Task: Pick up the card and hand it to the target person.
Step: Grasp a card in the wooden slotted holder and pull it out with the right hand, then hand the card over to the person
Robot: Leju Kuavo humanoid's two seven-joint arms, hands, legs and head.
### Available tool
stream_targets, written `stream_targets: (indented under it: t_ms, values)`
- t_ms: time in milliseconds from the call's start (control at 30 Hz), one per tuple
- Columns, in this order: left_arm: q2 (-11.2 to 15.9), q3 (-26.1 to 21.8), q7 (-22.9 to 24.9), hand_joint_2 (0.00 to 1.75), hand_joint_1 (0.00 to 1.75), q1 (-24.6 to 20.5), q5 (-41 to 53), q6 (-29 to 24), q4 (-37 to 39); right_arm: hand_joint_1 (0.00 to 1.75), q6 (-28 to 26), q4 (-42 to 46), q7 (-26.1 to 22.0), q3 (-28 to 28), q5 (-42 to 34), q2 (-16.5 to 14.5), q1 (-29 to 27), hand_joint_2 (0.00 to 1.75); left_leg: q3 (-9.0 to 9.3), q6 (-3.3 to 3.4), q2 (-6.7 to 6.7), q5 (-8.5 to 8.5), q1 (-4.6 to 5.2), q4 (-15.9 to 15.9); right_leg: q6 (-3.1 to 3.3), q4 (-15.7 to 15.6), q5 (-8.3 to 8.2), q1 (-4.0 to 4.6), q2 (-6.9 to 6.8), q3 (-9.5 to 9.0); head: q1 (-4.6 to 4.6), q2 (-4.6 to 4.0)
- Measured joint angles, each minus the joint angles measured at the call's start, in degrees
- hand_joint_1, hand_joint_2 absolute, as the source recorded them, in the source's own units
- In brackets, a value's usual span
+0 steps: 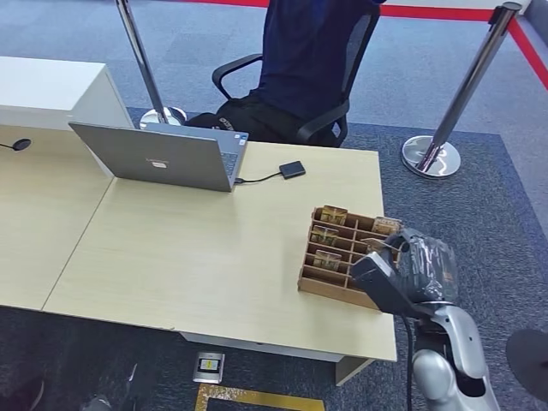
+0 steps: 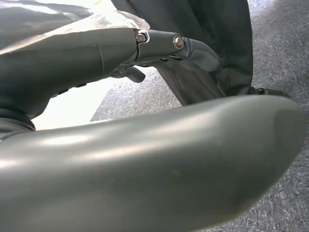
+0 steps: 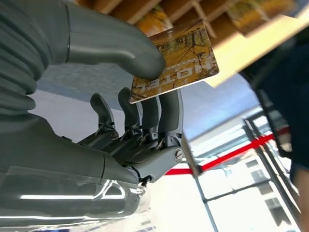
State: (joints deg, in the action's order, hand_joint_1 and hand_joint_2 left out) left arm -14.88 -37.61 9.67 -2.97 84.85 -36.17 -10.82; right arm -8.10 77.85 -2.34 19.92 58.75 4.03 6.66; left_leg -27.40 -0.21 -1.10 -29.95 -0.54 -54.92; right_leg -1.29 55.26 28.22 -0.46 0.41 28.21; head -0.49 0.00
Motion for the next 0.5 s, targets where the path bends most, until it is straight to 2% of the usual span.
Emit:
stream_targets:
  t_ms: [233,367,500]
  values:
    - [0.0,0.0,-0.1,0.00,0.00,0.0,0.0,0.0,0.0,1.31,1.3,-0.4,-2.1,1.7,-3.2,-1.1,7.4,1.75,-0.02,-0.02,0.05,0.09,0.00,0.0,0.01,0.0,-0.06,0.00,0.00,0.01,0.01,0.00]
    - [0.0,0.0,-0.1,0.00,0.00,-0.2,0.0,0.0,0.0,1.35,1.3,-5.3,-1.6,3.0,-3.0,-4.5,13.9,1.75,-0.04,-0.08,0.11,0.17,0.00,0.0,0.07,0.1,-0.13,0.00,0.00,0.09,0.01,0.00]
    - [0.0,0.1,-0.1,0.00,0.00,-0.3,0.5,0.0,0.0,1.38,0.2,-13.4,1.1,3.8,-1.0,-8.8,21.8,1.75,-0.08,-0.12,0.10,0.29,-0.01,0.0,0.13,0.1,-0.19,0.00,0.00,0.15,0.00,0.00]
